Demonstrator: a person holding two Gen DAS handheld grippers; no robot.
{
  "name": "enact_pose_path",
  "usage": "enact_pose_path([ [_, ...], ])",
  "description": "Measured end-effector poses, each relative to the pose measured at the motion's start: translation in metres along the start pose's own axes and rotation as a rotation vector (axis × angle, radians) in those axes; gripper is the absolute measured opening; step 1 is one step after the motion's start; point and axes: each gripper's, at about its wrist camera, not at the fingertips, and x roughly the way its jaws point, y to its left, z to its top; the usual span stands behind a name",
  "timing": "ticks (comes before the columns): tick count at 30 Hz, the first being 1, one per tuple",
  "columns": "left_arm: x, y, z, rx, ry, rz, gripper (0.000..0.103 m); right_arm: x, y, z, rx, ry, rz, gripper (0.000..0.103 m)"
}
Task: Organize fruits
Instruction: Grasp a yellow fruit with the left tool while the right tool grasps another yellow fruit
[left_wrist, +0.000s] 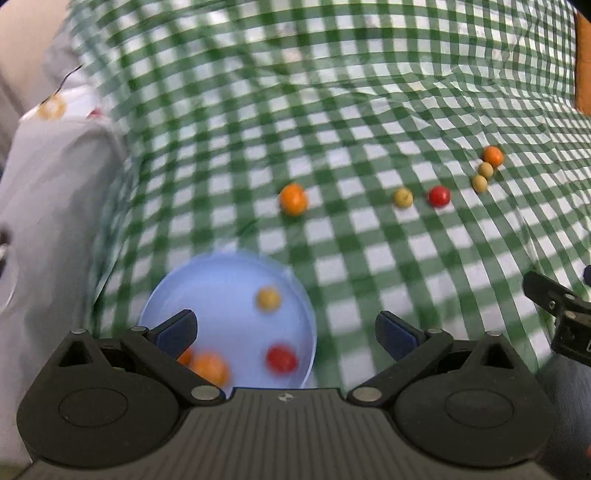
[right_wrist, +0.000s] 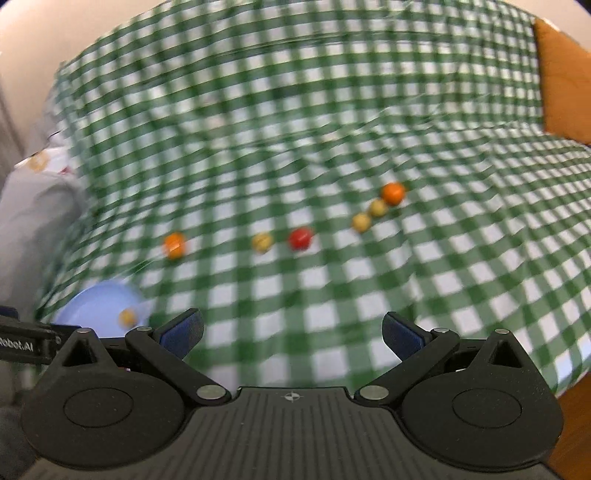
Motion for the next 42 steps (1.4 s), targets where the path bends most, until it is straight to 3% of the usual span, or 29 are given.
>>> enact_pose_path([
  [5, 0.055, -0.038, 0.049, 0.088, -0.056, -0.030, 0.103, 0.056, -0.023, 0.020, -0.022, -0.069, -0.067, 0.102],
  [8, 0.092, -0.061, 0.068, 0.162, -0.074, -0.035, 0.103, 0.095, -0.031, 0.035, -0.060, -0.095, -0.070, 0.094],
  [14, 0.152, -0.093, 0.088, 0.238, -0.057, -0.072, 0.102, 0.173, -0.059, 0.054, -0.035, -0.051, -0.071, 0.088],
  [19, 0.189, -0.099, 0.096, 0.211, -0.029, -0.113, 0.102, 0.213, -0.065, 0.050, -0.040, -0.022, -0.060, 0.081],
  [20, 0.190, -0.096, 0.098, 0.186, -0.040, -0.143, 0.094, 0.218, -0.065, 0.049, -0.048, -0.018, -0.054, 0.079],
  [21, 0.191, -0.094, 0.101, 0.170, -0.042, -0.183, 0.075, 0.222, -0.065, 0.047, -0.060, -0.028, -0.063, 0.074],
  [22, 0.191, -0.091, 0.104, 0.158, -0.037, -0.235, 0.063, 0.221, -0.063, 0.045, -0.078, -0.050, -0.074, 0.058],
  [23, 0.189, -0.089, 0.106, 0.149, -0.032, -0.272, 0.040, 0.220, -0.062, 0.043, -0.095, -0.070, -0.068, 0.047],
  [24, 0.187, -0.089, 0.107, 0.153, -0.035, -0.275, 0.029, 0.219, -0.063, 0.042, -0.093, -0.074, -0.050, 0.029],
  [32, 0.154, -0.084, 0.097, 0.150, -0.058, -0.263, 0.028, 0.195, -0.061, 0.044, -0.043, -0.078, -0.048, 0.027],
  [38, 0.090, -0.058, 0.066, 0.088, -0.070, -0.319, 0.028, 0.126, -0.043, 0.036, -0.038, -0.109, -0.008, 0.027],
  [42, 0.047, -0.040, 0.036, 0.071, -0.027, -0.292, 0.028, 0.075, -0.021, 0.021, -0.069, -0.098, 0.051, 0.027],
])
